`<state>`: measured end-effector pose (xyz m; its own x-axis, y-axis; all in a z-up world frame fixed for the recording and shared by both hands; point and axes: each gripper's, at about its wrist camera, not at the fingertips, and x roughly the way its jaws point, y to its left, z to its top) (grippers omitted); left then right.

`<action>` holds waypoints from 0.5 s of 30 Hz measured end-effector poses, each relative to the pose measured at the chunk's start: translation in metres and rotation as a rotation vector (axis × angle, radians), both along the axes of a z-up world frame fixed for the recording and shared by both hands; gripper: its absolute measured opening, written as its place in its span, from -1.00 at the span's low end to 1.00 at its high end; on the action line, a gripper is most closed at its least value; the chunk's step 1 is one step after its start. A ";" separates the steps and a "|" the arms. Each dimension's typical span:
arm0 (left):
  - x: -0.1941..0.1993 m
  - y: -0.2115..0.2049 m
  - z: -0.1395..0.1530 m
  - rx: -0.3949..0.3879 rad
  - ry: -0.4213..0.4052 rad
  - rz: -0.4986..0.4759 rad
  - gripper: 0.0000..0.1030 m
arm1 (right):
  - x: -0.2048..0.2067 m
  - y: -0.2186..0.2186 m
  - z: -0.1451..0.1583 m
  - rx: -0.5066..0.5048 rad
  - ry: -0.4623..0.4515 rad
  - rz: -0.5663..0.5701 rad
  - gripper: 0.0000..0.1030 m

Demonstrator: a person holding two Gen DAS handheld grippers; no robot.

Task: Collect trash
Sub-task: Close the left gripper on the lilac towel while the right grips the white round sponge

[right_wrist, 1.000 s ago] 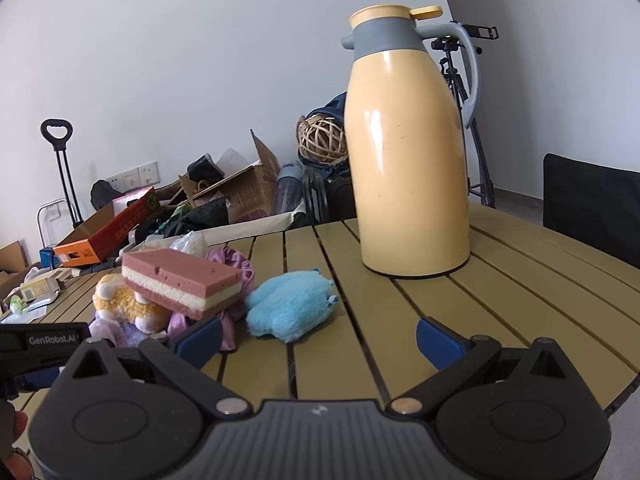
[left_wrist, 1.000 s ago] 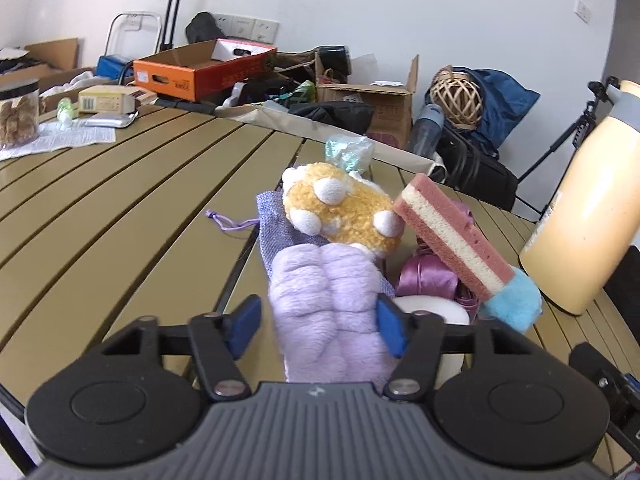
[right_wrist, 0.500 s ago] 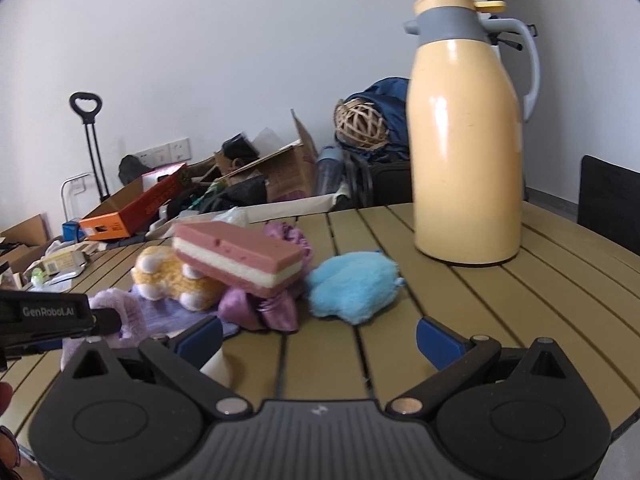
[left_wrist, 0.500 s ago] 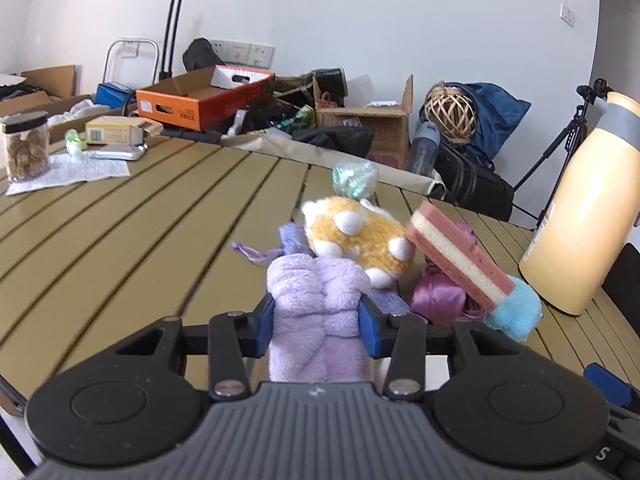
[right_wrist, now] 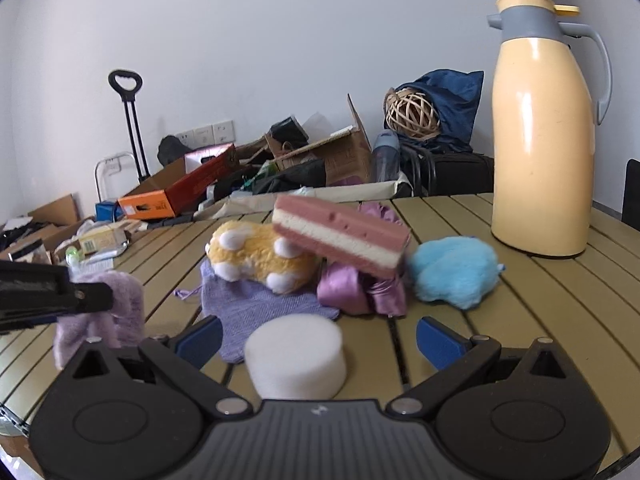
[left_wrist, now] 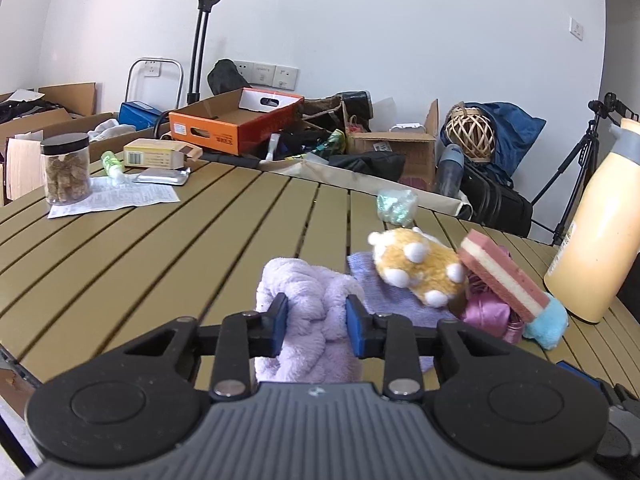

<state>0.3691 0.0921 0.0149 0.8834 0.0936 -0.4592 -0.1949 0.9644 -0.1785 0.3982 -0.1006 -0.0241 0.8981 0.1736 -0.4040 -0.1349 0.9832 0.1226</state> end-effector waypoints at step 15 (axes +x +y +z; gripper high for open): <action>-0.027 0.051 0.004 -0.011 -0.018 0.045 -0.42 | 0.018 0.023 -0.011 -0.022 0.083 -0.034 0.85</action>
<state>0.3422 0.1429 0.0186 0.8866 0.1284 -0.4443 -0.2348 0.9527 -0.1932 0.4161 -0.0772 -0.0351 0.8665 0.1337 -0.4810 -0.0915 0.9897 0.1104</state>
